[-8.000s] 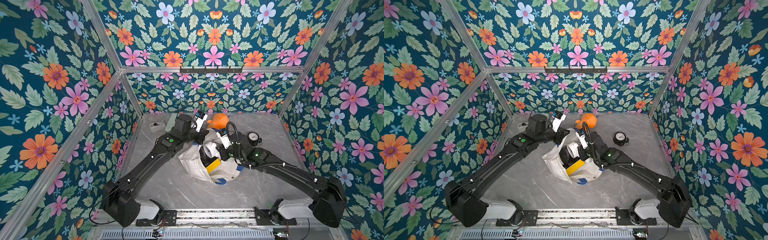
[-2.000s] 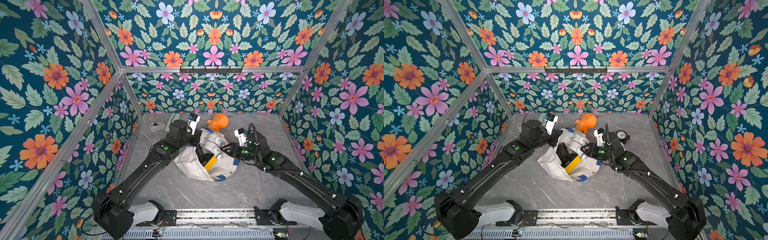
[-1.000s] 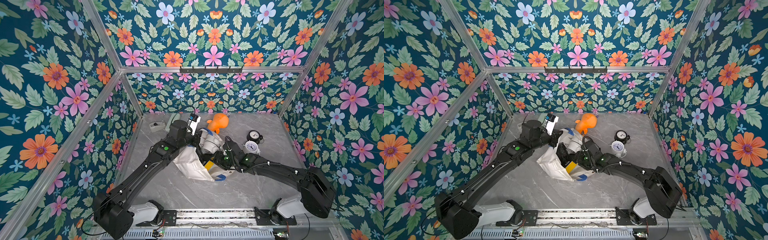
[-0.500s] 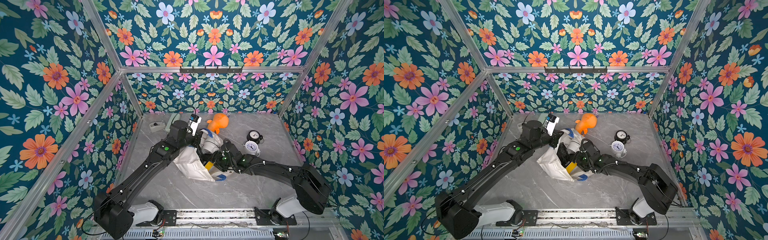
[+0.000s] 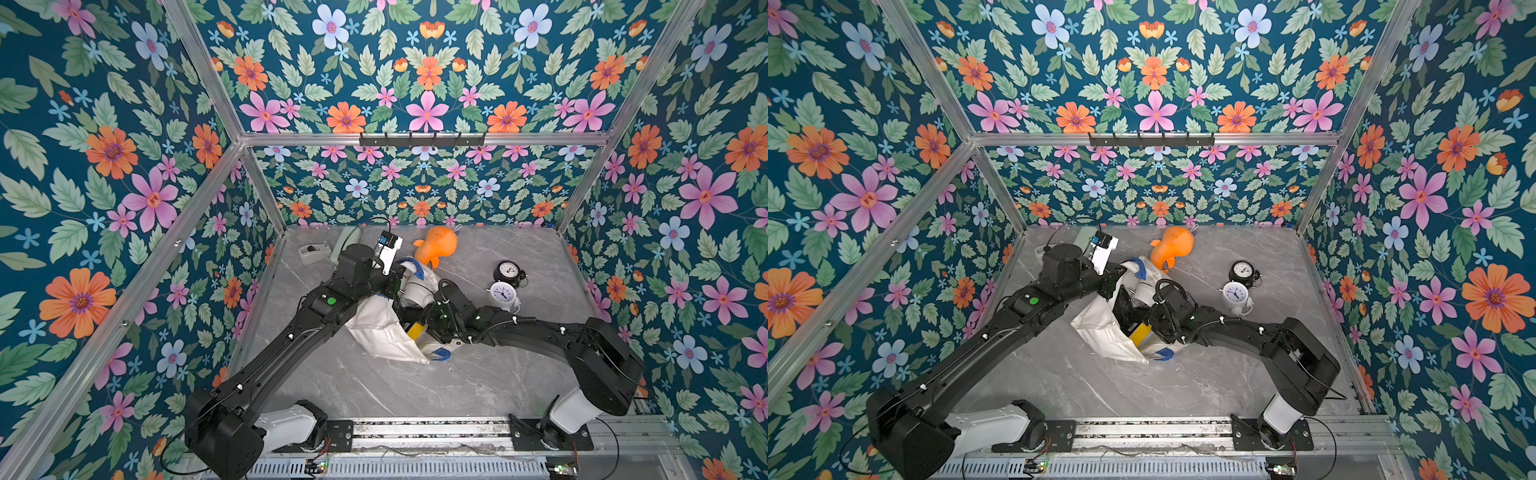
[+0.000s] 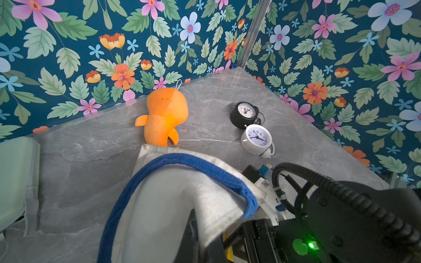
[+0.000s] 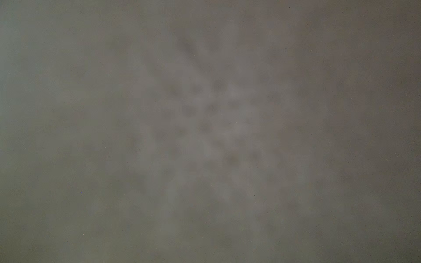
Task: Take the alarm clock out of the canvas bag
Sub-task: Pick up the alarm from the canvas bag.
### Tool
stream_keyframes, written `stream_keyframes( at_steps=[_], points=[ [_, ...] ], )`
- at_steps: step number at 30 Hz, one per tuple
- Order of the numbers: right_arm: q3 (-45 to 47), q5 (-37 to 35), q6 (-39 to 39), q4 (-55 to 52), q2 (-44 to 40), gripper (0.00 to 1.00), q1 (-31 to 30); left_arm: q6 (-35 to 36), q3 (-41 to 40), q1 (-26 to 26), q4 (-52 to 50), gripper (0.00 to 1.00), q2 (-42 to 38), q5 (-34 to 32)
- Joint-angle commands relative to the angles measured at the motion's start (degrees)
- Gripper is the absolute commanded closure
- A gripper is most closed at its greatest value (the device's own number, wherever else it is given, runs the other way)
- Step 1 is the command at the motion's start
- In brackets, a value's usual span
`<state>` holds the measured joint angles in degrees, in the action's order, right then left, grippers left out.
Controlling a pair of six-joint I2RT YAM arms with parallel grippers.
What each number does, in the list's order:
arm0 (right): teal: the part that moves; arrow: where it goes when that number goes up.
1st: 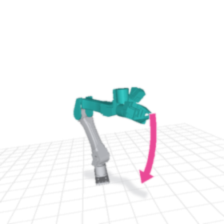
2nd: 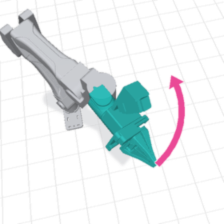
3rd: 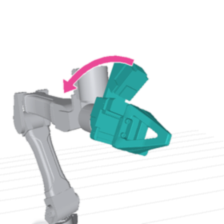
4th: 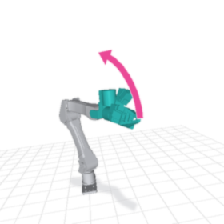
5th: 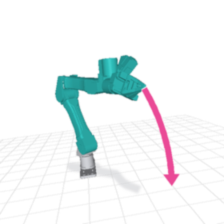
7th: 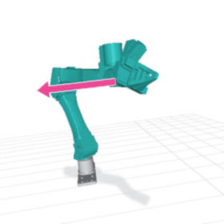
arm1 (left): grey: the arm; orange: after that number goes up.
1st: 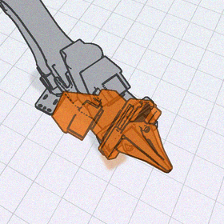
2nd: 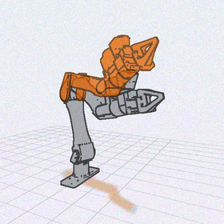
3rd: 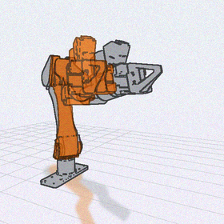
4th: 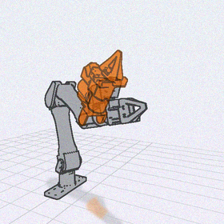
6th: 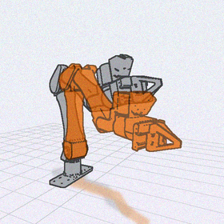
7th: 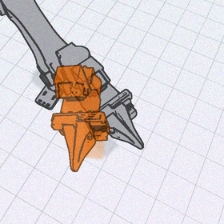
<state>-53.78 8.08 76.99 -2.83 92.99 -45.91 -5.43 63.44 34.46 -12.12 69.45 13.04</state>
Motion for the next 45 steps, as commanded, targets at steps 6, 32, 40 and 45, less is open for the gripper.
stream_keyframes(
  at_steps=[6, 32, 40, 45],
  points=[
    [-2.51, 0.65, 3.87, -3.78, 4.53, 0.42, 0.03, -0.04, 0.16, -0.09, 6.83, 1.0, -1.16, -1.11],
    [-2.6, 0.71, 0.22, 1.4, 2.58, 0.77, 2.57, -0.37, 0.0, -0.1, 6.93, 1.0, -0.97, -1.63],
    [-3.86, 0.0, -5.67, -3.39, -2.1, 0.8, 3.2, -0.61, -0.69, -0.18, 7.61, 1.0, -1.12, -4.38],
    [-4.39, -2.11, -9.09, -7.28, -5.54, 0.8, 3.37, -0.58, -0.56, -0.18, 7.64, 1.0, -0.63, -4.86]
  ],
)
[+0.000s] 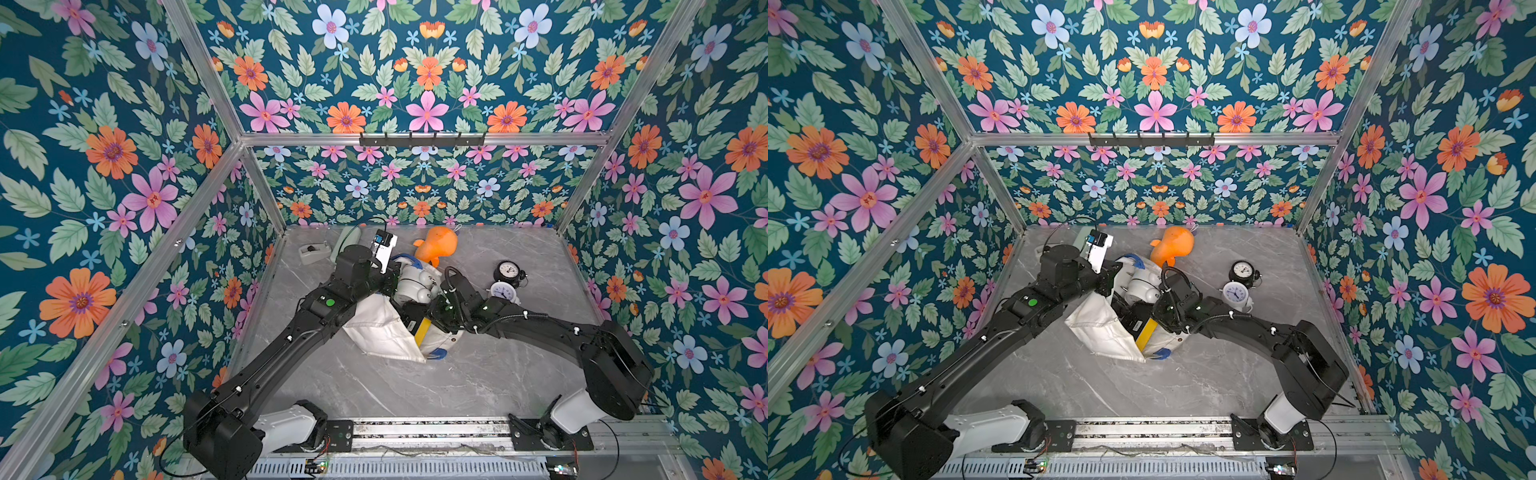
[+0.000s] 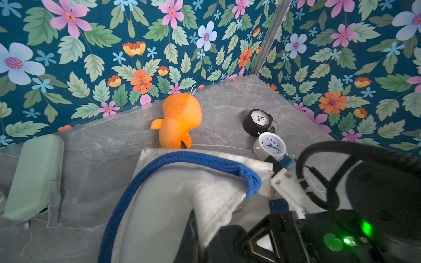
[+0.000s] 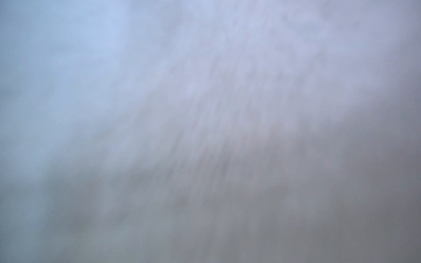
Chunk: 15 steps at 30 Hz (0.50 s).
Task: Take the alarm clock out of the canvas bag
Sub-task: Pick up the alarm from the canvas bag.
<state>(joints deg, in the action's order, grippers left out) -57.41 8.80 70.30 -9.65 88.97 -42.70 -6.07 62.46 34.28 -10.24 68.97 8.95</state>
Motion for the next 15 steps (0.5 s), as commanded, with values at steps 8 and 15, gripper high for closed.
stream_keyframes(
  at_steps=[8, 15],
  points=[
    [-1.04, -6.27, -6.79, -6.05, -7.1, 0.81, 0.99, 0.22, 0.39, -0.02, 5.6, 1.0, -0.37, -1.26],
    [-1.5, -8.21, -10.45, -8.9, -10.37, 0.81, 1.73, 0.18, 0.86, -0.01, 5.41, 1.0, -0.33, -1.04]
  ],
)
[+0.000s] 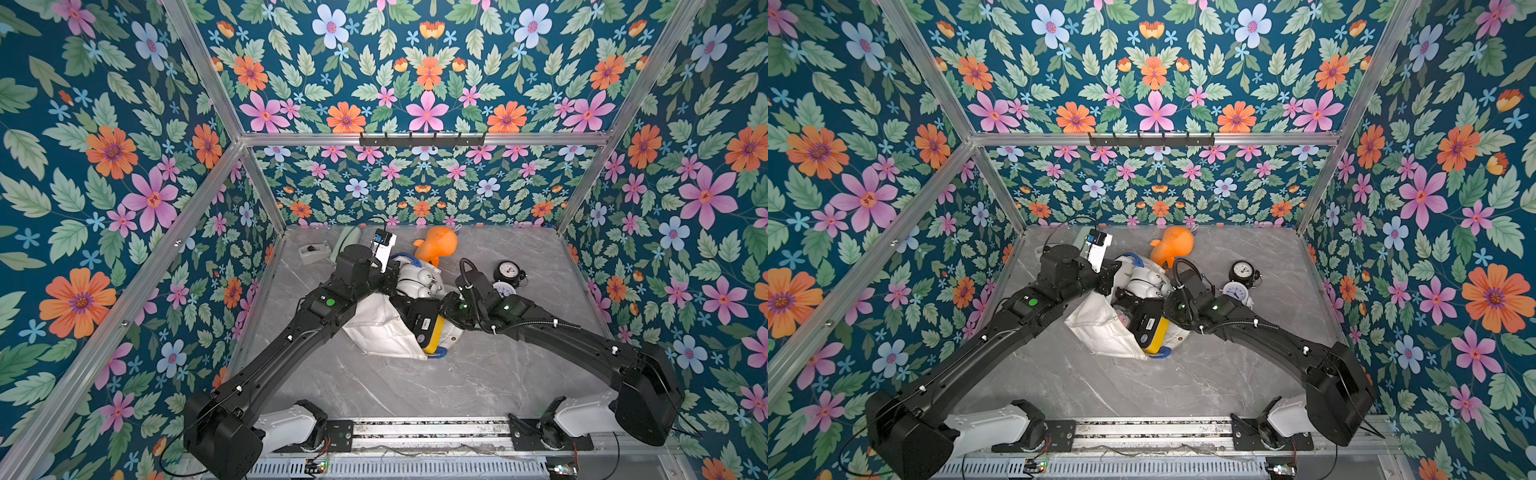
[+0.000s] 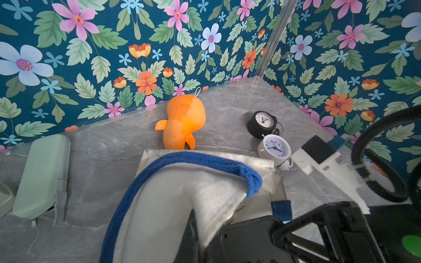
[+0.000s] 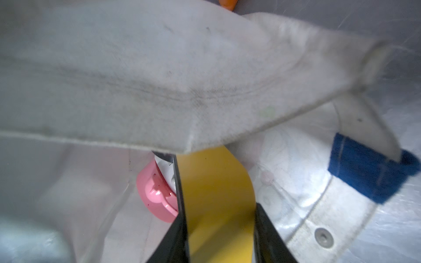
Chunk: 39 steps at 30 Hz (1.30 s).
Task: Take the alarm clock out of the canvas bag
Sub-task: Pick up the alarm from the canvas bag, then place the alarm at the center of the board.
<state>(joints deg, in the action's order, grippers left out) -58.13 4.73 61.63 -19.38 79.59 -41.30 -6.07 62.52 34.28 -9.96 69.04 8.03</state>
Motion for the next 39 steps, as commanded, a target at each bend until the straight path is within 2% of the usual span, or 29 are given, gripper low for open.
stream_keyframes(
  at_steps=[1, 22, 29, 39],
  points=[
    [-0.86, -4.42, -2.37, 0.39, -1.26, 0.81, 0.34, 0.18, 0.92, -0.01, 5.04, 1.0, -0.3, -0.08],
    [-6.07, -7.38, -15.63, -7.93, -7.96, 0.81, 1.58, 0.01, 2.78, -0.02, 3.89, 1.0, 1.45, -3.02],
    [-6.54, -1.84, -15.2, -6.62, -3.83, 0.8, 1.92, -0.35, 3.1, 0.06, 4.33, 1.0, 2.02, -1.88],
    [-5.83, 6.49, -12.62, -3.33, 1.39, 0.73, 2.95, -0.52, 3.3, -0.01, 4.24, 1.0, 2.51, -1.47]
  ],
)
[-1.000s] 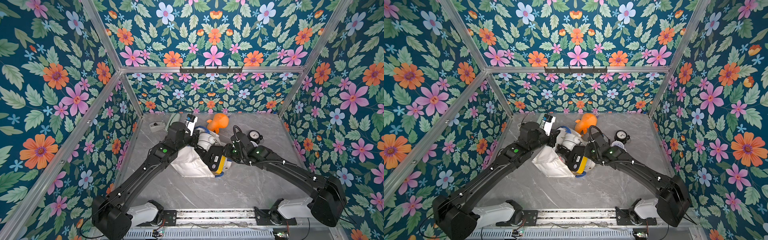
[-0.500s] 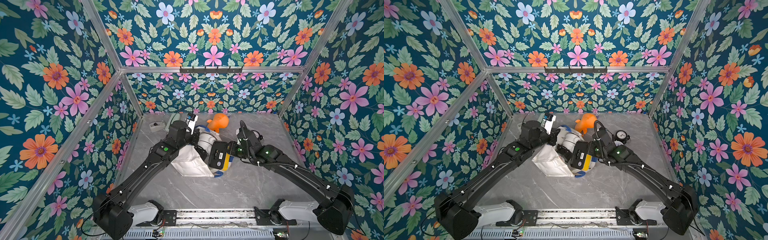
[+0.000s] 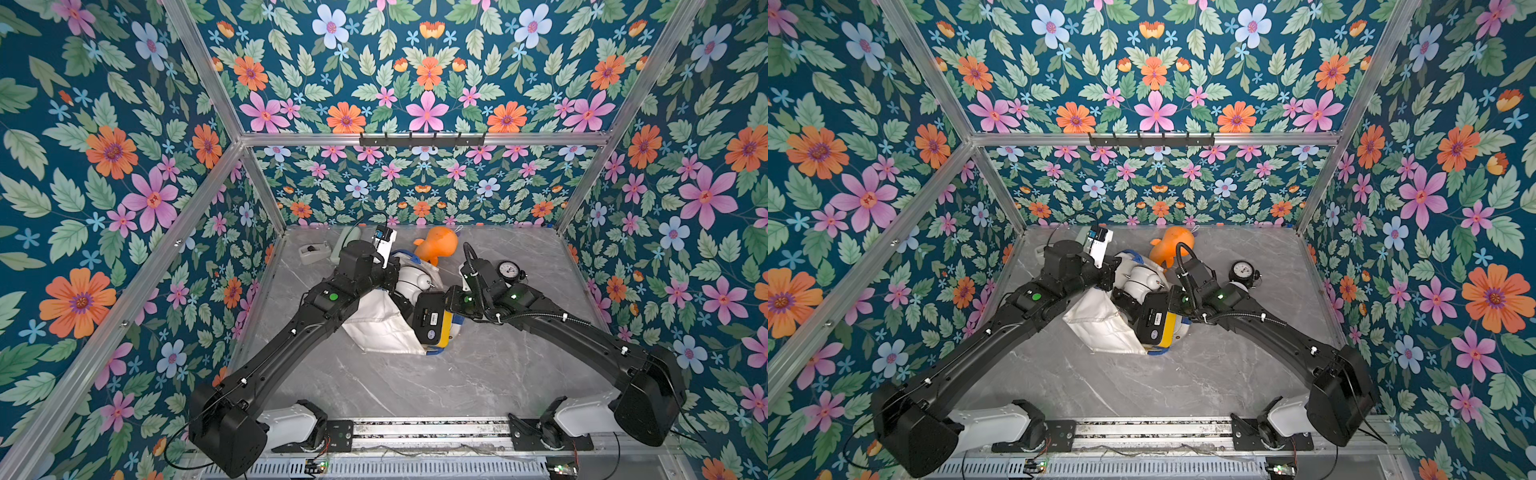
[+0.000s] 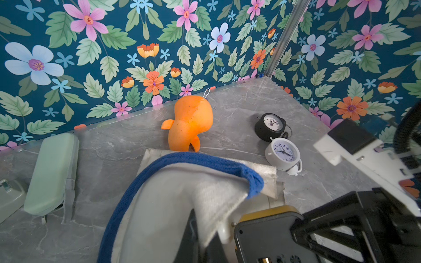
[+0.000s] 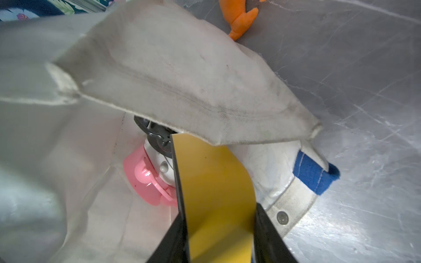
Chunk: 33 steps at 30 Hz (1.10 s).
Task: Take the alarm clock out of the canvas bag
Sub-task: Place the alarm at the center of the board.
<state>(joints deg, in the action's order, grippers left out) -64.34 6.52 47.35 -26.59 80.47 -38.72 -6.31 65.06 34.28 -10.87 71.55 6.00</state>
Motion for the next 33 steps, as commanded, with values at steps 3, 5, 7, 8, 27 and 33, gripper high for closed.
stream_keyframes(
  at_steps=[3, 5, 7, 8, 27, 33],
  points=[
    [2.03, 7.88, 3.23, 7.23, 0.96, 0.73, 1.46, -0.26, 0.69, 0.05, 5.17, 1.0, -0.01, 0.68],
    [2.69, 8.9, 3.94, 8.58, 0.98, 0.73, 1.71, -0.27, 0.64, -0.01, 5.24, 1.0, -0.18, 0.59],
    [2.82, 8.91, 3.98, 8.79, 0.88, 0.73, 1.85, -0.29, 0.49, 0.0, 5.33, 1.0, -0.34, 0.59],
    [2.81, 8.66, 3.98, 8.77, 0.76, 0.73, 1.81, -0.33, 0.44, 0.06, 5.25, 1.0, -0.34, 0.52],
    [-1.91, -2.0, -9.46, -11.08, -11.74, 0.77, 3.64, -0.14, -0.1, -0.01, 3.86, 1.0, -0.8, -4.72],
    [-3.44, -4.72, -13.33, -20.35, -15.14, 0.76, 4.06, 0.21, 0.58, -0.03, 2.57, 1.0, -0.46, -7.57]
  ],
)
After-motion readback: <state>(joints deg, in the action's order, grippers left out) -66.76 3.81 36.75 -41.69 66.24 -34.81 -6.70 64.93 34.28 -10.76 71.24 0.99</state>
